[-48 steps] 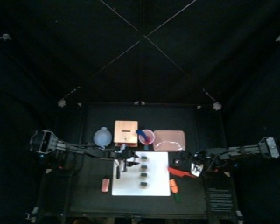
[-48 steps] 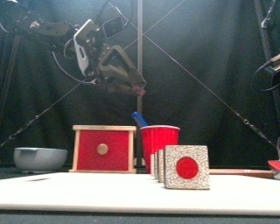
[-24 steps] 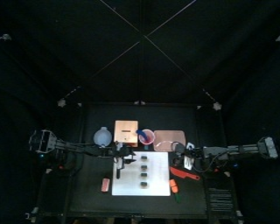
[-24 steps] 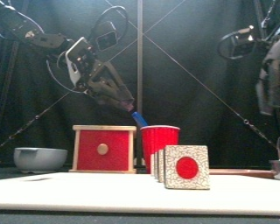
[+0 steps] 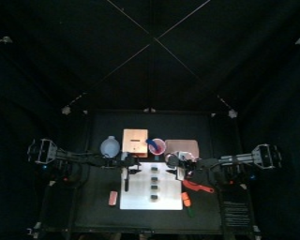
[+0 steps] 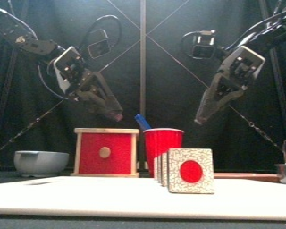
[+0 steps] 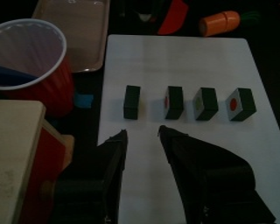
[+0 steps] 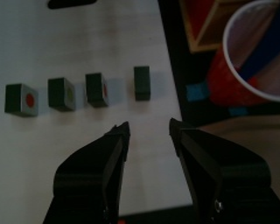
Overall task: Place sushi on board then cut the sushi with the knife then place the pieces on the plate
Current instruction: Place the 4 sushi pieces on the plate
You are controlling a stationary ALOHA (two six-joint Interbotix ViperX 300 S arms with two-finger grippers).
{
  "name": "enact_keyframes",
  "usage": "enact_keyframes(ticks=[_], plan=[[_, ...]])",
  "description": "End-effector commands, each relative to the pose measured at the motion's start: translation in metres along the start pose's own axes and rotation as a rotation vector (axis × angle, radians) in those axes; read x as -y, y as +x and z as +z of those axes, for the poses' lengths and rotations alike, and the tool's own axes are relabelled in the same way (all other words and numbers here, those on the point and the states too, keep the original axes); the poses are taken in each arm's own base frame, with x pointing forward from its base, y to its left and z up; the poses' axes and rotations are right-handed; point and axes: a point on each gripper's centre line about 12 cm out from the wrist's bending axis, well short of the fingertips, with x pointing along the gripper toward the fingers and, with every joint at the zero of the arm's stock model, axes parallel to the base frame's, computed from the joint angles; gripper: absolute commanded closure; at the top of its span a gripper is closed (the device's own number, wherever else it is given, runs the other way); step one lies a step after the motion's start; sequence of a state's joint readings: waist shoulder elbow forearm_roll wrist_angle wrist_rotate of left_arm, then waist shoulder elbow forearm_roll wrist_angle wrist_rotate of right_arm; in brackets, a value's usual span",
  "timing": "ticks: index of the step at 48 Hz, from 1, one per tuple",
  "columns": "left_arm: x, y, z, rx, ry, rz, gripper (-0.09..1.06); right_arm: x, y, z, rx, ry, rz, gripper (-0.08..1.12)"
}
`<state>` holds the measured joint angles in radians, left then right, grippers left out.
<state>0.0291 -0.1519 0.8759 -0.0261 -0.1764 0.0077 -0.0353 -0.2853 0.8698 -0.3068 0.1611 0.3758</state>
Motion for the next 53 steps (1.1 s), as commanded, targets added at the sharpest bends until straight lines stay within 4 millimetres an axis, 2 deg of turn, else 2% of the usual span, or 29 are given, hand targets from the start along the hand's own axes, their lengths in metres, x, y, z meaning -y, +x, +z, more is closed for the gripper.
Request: enact_keyframes(ticks=[1, 19, 33, 44, 53], plan=[[-0.004, -0.005, 0.008, 0.034, -0.003, 0.009, 0.22, 0.000, 0.011, 0.018, 0.024, 0.004, 0.002, 0.27], [-0.010, -0.007, 0.000, 0.016, 0.002, 0.025, 0.22, -0.004, 0.068, 0.022, -0.078, -0.003, -0.008, 0.27], [-0.011, -0.010, -0.006, 0.003, 0.012, 0.025, 0.22, 0.000, 0.083, 0.026, -0.126, -0.006, -0.034, 0.27], [-0.011, -0.011, -0.011, -0.006, 0.013, 0.024, 0.22, -0.002, 0.098, 0.020, -0.157, -0.006, -0.032, 0.28], [-0.011, -0.011, -0.011, -0.008, 0.012, 0.025, 0.22, 0.000, 0.102, 0.017, -0.177, -0.002, -0.040, 0.40]])
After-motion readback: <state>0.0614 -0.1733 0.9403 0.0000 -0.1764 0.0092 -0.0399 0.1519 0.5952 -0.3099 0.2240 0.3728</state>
